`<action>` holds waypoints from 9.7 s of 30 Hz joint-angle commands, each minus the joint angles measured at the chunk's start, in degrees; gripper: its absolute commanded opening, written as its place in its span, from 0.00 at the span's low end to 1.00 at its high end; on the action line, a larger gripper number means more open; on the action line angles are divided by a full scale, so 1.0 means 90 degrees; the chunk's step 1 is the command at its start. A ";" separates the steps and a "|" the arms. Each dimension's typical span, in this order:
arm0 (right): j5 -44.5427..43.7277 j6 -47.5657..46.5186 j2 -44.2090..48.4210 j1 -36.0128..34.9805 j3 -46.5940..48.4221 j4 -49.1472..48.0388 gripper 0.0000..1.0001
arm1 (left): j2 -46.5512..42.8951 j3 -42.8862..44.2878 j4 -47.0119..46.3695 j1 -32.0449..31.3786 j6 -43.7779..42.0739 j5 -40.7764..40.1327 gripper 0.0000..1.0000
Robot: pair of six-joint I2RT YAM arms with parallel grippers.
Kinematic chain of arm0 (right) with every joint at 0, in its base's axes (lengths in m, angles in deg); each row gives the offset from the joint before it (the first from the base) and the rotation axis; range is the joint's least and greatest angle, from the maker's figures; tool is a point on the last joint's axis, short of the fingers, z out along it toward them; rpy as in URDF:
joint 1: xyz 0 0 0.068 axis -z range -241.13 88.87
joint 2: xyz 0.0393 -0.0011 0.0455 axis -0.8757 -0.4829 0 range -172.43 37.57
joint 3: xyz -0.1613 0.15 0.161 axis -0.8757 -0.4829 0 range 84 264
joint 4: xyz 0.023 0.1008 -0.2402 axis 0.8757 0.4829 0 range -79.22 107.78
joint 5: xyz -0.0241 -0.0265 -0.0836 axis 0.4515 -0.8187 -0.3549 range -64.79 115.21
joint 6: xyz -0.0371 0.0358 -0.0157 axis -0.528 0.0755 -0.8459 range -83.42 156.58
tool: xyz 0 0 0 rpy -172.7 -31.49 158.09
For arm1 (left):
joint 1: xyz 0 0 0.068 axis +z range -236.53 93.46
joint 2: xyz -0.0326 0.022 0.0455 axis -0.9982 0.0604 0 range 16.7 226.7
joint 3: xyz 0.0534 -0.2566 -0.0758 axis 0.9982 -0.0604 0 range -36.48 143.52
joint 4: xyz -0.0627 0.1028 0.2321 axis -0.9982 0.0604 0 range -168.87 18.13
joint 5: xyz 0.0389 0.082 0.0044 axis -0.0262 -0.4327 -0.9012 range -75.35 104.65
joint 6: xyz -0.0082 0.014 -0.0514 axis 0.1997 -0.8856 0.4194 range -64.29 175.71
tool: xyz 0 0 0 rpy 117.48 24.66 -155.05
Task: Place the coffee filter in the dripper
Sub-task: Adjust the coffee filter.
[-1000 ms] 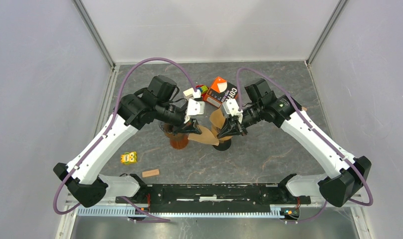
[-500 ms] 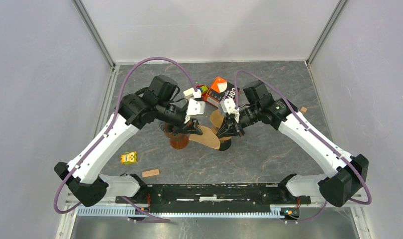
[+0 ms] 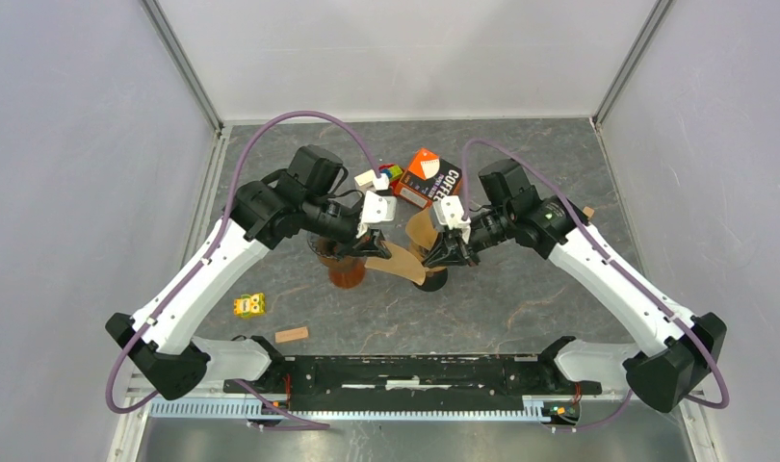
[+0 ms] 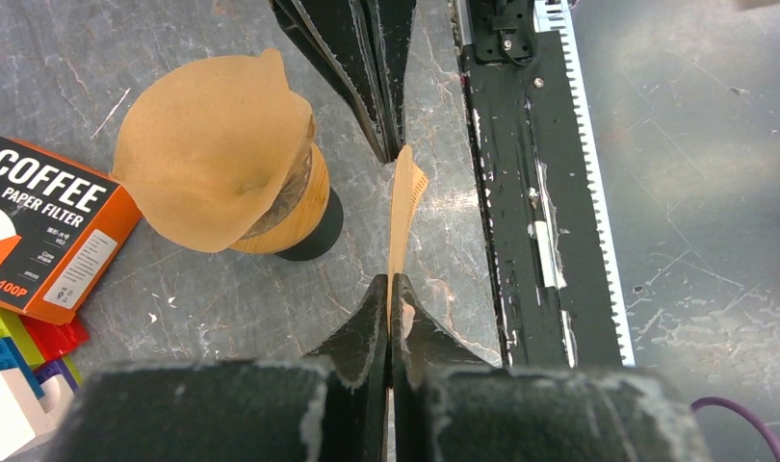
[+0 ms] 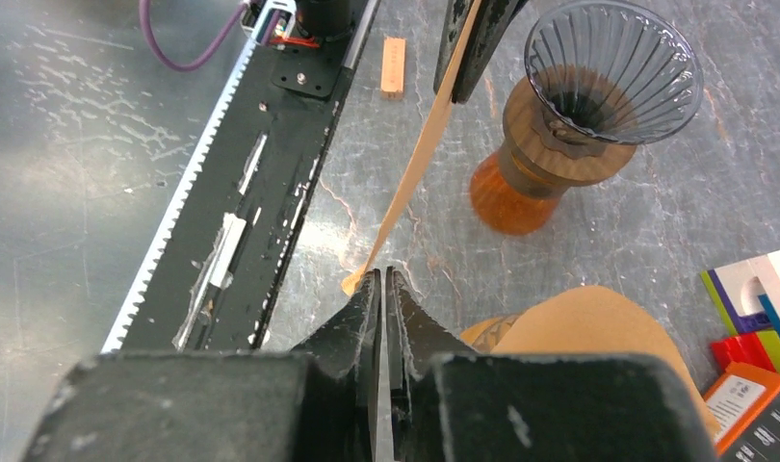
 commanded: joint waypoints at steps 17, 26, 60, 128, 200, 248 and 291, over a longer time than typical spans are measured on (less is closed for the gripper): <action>-0.0527 -0.0667 0.0139 -0.0018 0.0306 0.0685 0.45 | -0.0112 -0.0008 0.0164 0.0023 -0.0599 0.0311 0.02; -0.0131 -0.0603 -0.0102 -0.0019 0.0577 0.0722 0.38 | -0.0119 -0.0038 0.0163 0.0027 -0.0594 0.0333 0.02; 0.0132 -0.0724 -0.0272 -0.0069 0.0551 0.0834 0.16 | -0.0084 -0.0051 0.0097 0.0027 -0.0548 0.0345 0.02; -0.0331 0.0249 -0.0119 -0.0138 0.0176 -0.0112 0.13 | -0.0010 -0.0262 -0.0730 0.0027 0.0592 -0.0269 0.02; -0.0595 0.1620 0.0183 -0.0109 0.0194 -0.1783 0.08 | -0.0301 -0.0375 -0.1604 0.0842 0.1491 0.0579 0.02; -0.5512 0.5220 -0.0766 -0.0090 0.1502 -0.3008 0.00 | 0.0715 0.0613 -0.3967 0.0974 0.6402 -0.2313 0.86; -0.5064 0.5288 -0.0609 -0.0058 0.0985 -0.3344 0.00 | 0.0913 -0.0262 -0.5341 0.1071 0.6863 -0.1297 0.59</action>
